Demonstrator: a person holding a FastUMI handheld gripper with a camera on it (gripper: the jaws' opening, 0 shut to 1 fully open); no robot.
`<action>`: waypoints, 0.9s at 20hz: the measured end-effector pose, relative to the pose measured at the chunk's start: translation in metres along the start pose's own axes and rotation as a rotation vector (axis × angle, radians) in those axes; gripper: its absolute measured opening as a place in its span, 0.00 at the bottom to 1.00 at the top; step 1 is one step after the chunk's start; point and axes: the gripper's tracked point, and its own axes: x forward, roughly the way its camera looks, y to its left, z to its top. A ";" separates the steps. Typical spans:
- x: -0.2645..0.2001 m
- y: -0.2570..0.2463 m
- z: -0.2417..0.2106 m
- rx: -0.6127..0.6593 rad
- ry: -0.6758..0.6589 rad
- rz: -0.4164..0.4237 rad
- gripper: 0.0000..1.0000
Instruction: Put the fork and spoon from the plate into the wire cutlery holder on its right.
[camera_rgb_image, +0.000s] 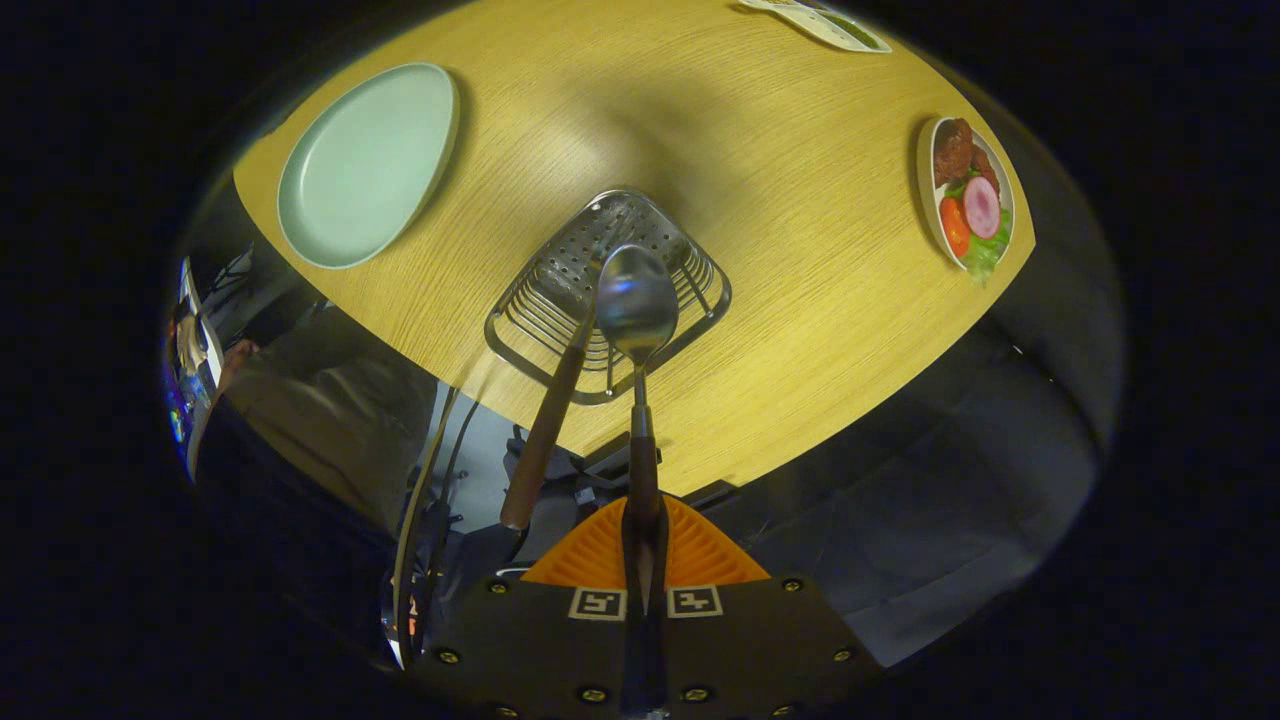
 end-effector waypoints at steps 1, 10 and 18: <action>-0.002 0.002 0.004 0.005 0.002 -0.001 0.05; -0.011 0.000 0.023 -0.001 -0.041 -0.049 0.11; -0.025 0.005 0.019 0.055 -0.132 -0.022 0.12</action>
